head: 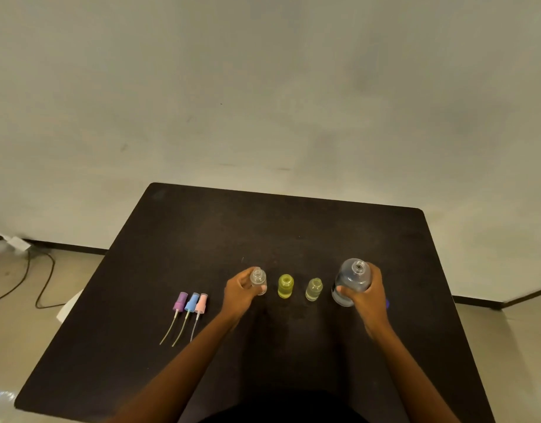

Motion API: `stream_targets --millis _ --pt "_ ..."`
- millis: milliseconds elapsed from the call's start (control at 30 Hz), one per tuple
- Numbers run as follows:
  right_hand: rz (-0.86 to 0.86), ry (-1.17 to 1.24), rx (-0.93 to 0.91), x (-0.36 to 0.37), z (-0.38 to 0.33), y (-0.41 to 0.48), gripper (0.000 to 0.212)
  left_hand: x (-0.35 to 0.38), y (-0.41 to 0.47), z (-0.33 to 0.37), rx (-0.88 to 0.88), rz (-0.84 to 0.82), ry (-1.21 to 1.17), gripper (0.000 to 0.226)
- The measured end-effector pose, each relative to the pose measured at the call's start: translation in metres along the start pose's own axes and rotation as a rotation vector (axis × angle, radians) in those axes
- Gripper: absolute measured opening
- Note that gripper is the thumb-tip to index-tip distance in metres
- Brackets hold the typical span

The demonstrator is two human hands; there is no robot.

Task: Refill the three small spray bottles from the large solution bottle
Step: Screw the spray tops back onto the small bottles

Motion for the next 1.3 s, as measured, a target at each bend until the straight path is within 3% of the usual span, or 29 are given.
stream_targets --millis 267,800,1033,1133,1233,1300 --pt "-0.002 -0.013 0.006 0.005 0.009 0.004 0.071 0.004 0.022 -0.026 -0.019 -0.002 0.086 0.049" --pt "0.053 0.015 0.013 -0.002 0.014 -0.002 0.077 0.009 0.027 -0.030 -0.007 -0.022 0.012 0.048" --pt "0.049 -0.056 0.082 -0.004 0.014 -0.002 0.115 0.007 0.013 -0.031 -0.030 -0.036 0.082 0.075" --pt "0.181 -0.281 0.013 -0.011 -0.003 -0.012 0.116 -0.010 -0.003 -0.033 0.035 0.044 0.139 0.067" --pt "0.358 -0.412 -0.174 -0.010 -0.034 -0.037 0.087 -0.049 -0.024 -0.036 0.097 0.291 0.138 0.045" --pt "0.357 -0.410 -0.279 0.004 -0.046 -0.054 0.064 -0.082 -0.035 -0.044 0.111 0.494 0.182 0.031"
Point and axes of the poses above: each hand's wrist, its own y-axis towards the middle knuckle, its own x-axis out of the palm, z = x × y, the point moved 5 cm from there along y, towards the middle knuckle, and after that the axes turned 3 degrees about -z, right-handed, at the moved point
